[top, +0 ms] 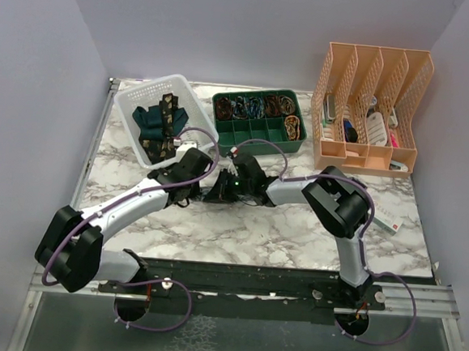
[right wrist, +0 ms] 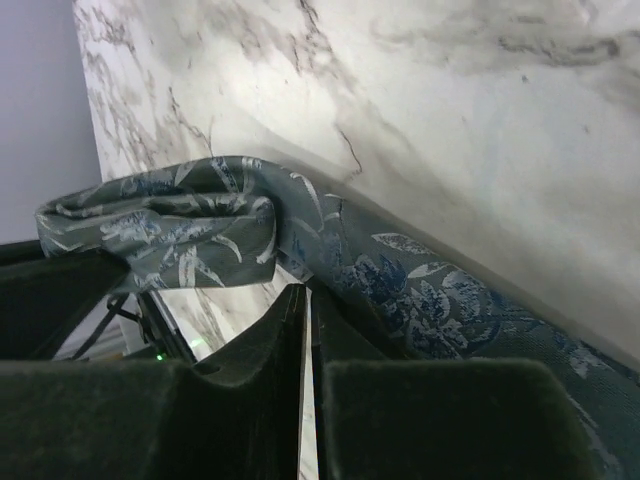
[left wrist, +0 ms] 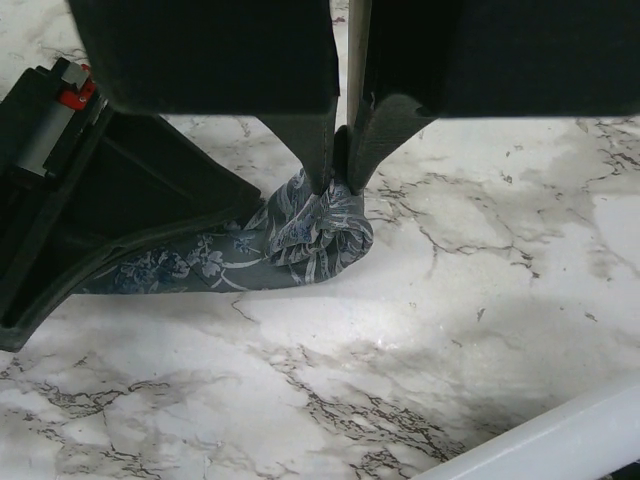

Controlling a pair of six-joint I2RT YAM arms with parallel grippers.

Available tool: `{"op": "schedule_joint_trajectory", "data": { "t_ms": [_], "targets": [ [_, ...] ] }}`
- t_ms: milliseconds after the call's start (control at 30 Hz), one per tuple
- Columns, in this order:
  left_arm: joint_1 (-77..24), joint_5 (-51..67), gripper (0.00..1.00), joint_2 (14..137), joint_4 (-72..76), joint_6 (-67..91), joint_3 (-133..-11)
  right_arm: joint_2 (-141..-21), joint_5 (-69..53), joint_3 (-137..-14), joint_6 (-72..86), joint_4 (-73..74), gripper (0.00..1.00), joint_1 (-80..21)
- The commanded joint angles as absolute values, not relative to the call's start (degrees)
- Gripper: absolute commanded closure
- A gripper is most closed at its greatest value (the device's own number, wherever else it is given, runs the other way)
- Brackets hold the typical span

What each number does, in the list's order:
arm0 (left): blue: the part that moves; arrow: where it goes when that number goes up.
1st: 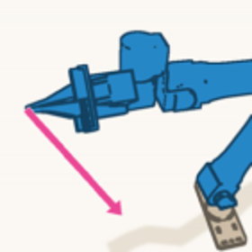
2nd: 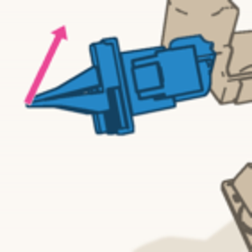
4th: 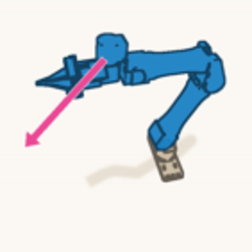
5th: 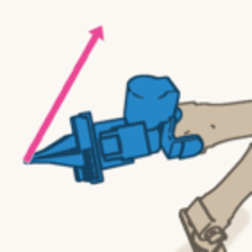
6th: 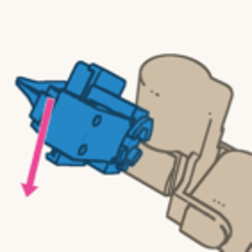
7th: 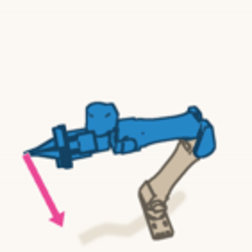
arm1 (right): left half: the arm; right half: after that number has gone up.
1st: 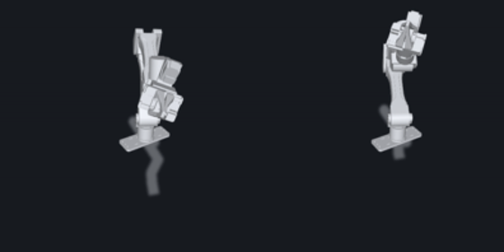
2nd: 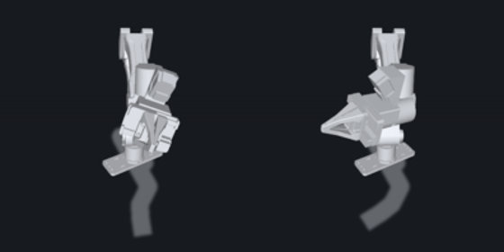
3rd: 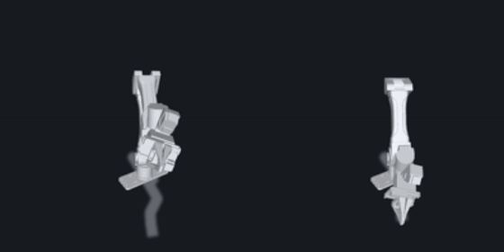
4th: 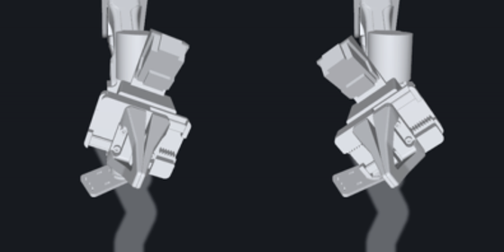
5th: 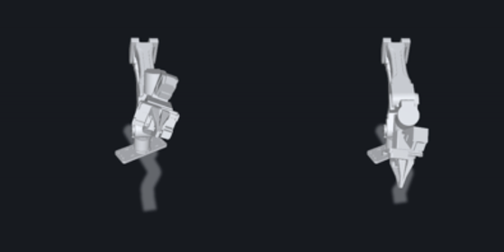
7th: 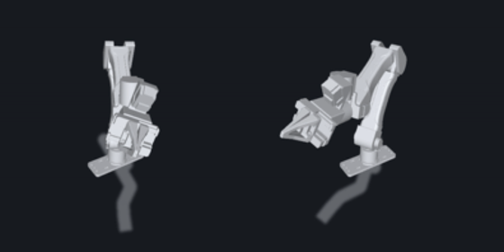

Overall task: Roll the ties
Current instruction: Roll the tie at the center of the board.

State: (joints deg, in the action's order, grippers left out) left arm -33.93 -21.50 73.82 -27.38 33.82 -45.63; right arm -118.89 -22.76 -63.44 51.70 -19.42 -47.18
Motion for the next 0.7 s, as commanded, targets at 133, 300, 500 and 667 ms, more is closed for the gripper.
{"op": "schedule_joint_trajectory", "data": {
  "t_ms": [133,300,500,667],
  "targets": [
    [-35.22,-26.27,1.00,75.56,-30.70,33.34,-48.73,-118.45,-24.58,-64.07,52.75,-23.61,0.89,-47.05],
    [-35.46,-27.38,1.00,76.20,-31.15,33.01,-48.91,-117.41,-23.01,-64.36,52.45,-22.66,0.90,-47.12],
    [-35.85,-28.29,1.00,76.70,-31.73,32.61,-49.38,-120.82,-23.82,-68.67,52.30,-22.11,0.89,-47.12],
    [-36.27,-29.51,1.00,77.84,-32.18,32.00,-50.15,-121.59,-24.93,-68.72,54.70,-24.73,0.91,-47.19]
  ]
}}
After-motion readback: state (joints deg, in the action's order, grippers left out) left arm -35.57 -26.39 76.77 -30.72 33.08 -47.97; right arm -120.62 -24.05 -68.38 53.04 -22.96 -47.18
